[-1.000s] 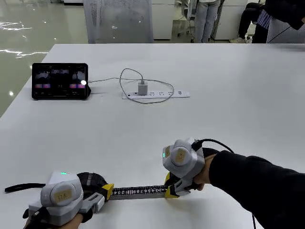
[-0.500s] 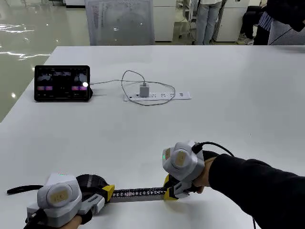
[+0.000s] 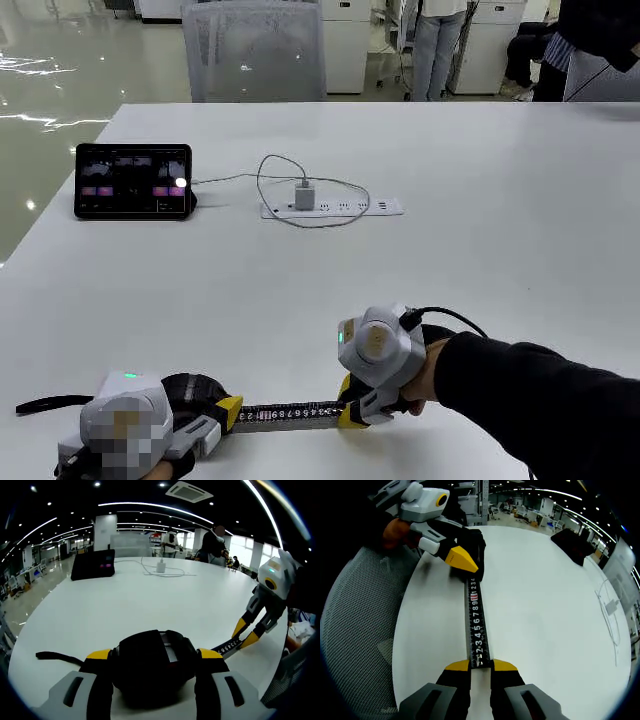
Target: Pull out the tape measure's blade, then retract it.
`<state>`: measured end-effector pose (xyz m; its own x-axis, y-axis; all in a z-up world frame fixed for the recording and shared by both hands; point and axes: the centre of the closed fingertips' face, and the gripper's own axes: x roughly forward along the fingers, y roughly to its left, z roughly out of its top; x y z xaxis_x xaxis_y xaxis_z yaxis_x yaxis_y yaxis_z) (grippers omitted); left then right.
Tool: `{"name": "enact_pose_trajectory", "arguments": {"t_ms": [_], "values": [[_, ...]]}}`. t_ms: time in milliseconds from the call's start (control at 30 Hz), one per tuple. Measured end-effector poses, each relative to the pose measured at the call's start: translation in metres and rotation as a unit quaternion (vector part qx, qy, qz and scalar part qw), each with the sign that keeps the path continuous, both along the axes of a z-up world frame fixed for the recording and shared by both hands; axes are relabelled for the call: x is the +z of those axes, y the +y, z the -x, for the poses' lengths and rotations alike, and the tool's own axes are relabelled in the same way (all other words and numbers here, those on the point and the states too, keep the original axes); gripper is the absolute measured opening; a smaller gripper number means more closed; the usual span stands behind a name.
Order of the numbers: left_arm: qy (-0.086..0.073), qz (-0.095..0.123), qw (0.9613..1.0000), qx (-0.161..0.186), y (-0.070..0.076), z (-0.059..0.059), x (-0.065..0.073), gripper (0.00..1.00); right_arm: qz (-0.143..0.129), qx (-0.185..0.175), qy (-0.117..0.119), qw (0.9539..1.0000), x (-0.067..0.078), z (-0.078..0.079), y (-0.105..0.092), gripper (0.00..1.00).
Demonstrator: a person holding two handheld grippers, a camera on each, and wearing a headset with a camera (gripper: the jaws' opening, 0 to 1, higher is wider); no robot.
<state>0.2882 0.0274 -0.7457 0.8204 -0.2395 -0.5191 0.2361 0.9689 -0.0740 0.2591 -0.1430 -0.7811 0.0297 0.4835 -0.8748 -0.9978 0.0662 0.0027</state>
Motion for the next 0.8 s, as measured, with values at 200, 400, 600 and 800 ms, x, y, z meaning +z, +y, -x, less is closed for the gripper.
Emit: {"name": "enact_pose_trajectory", "arguments": {"t_ms": [200, 400, 600, 800], "values": [[-0.001, 0.000, 1.0000, -0.001, 0.000, 0.000, 0.000, 0.62, -0.005, -0.003, 0.000, 1.0000, 0.000, 0.000, 0.005, 0.10], [0.000, 0.000, 1.0000, -0.001, 0.000, 0.000, 0.000, 0.62, -0.007, -0.004, 0.001, 1.0000, -0.001, 0.000, 0.009, 0.10], [0.000, 0.000, 1.0000, -0.002, 0.000, 0.000, 0.000, 0.62, -0.008, -0.004, 0.000, 1.0000, -0.001, 0.001, 0.013, 0.10], [0.000, 0.001, 1.0000, -0.001, 0.000, -0.001, 0.000, 0.62, -0.015, -0.011, 0.001, 0.9998, -0.001, 0.000, 0.016, 0.10]]}}
